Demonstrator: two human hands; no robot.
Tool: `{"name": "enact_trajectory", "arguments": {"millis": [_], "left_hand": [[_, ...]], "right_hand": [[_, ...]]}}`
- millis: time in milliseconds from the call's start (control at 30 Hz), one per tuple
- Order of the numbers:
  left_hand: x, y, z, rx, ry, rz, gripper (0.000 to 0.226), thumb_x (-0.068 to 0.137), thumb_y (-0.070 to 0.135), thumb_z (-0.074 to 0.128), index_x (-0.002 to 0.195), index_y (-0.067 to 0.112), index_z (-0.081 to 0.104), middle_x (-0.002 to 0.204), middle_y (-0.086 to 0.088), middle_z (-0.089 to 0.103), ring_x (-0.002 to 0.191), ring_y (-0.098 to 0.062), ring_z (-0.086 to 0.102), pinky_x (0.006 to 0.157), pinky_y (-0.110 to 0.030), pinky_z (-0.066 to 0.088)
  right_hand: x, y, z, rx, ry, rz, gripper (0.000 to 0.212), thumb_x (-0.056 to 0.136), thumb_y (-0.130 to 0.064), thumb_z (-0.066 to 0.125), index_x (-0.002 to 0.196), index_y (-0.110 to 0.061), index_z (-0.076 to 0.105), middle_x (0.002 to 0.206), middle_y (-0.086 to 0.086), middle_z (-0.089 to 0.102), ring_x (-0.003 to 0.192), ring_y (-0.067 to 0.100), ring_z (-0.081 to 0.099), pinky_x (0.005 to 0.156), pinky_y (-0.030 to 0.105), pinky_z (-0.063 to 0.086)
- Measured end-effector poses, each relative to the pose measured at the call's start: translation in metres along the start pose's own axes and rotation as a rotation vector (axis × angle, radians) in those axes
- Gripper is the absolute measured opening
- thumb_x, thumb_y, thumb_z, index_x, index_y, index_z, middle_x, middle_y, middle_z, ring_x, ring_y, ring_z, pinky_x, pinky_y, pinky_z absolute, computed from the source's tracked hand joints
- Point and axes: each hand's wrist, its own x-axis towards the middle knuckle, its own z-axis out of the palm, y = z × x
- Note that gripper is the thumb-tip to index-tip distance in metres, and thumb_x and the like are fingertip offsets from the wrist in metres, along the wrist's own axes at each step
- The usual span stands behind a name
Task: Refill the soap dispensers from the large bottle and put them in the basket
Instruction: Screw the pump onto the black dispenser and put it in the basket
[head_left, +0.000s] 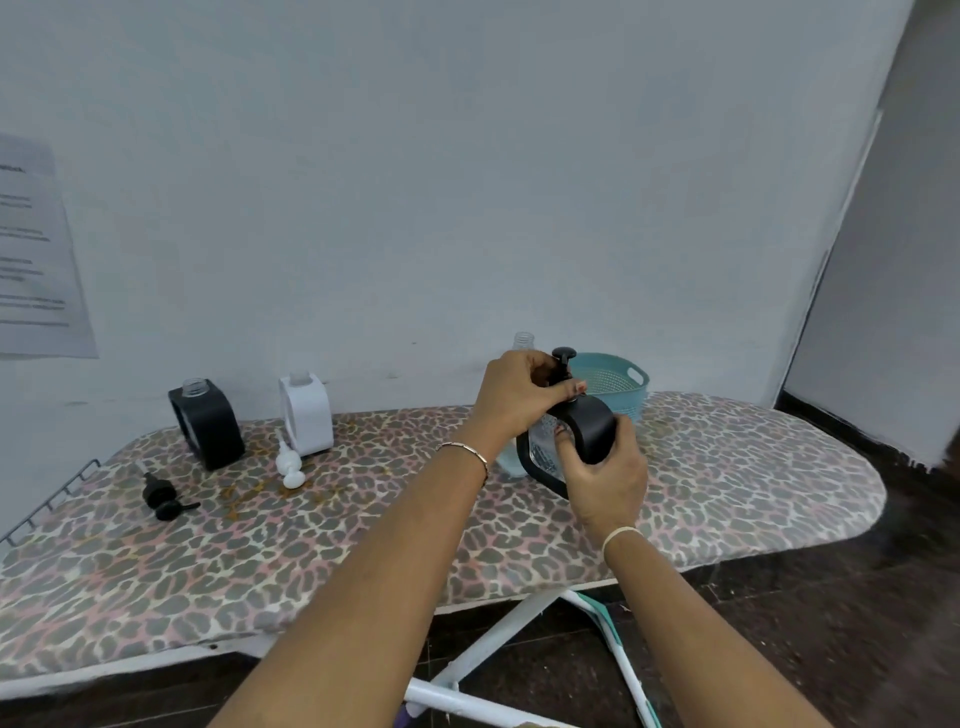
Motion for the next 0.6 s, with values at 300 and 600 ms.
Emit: {"name": "enact_trajectory", "arguments": {"millis": [300,600], "left_hand": [[0.051,0.029,0.053,0.057,0.010,-0.039,0.037,0.076,0.040,0.079,0.097,0.011,0.072,0.097,-0.003,0.073,0.091,-0.016,0.066,0.077,-0.026,0.051],[0.121,0.029,0.090,0.062,0.101,-0.001,0.027,0.090,0.029,0.064,0.101,0.005,0.069,0.103,-0.011,0.070,0.099,-0.023,0.064,0.087,-0.034,0.050]], "right_hand": [[0.065,0.026,-0.019,-0.114,0.064,0.017,0.034,0.078,-0.045,0.068,0.093,-0.022,0.048,0.072,-0.005,0.055,0.063,0.016,0.056,0.054,0.028,0.044],[0.133,0.052,-0.004,-0.007,-0.052,0.036,0.049,0.079,-0.049,0.069,0.114,-0.026,0.043,0.096,-0.008,0.062,0.086,0.011,0.062,0.073,0.029,0.052]]}}
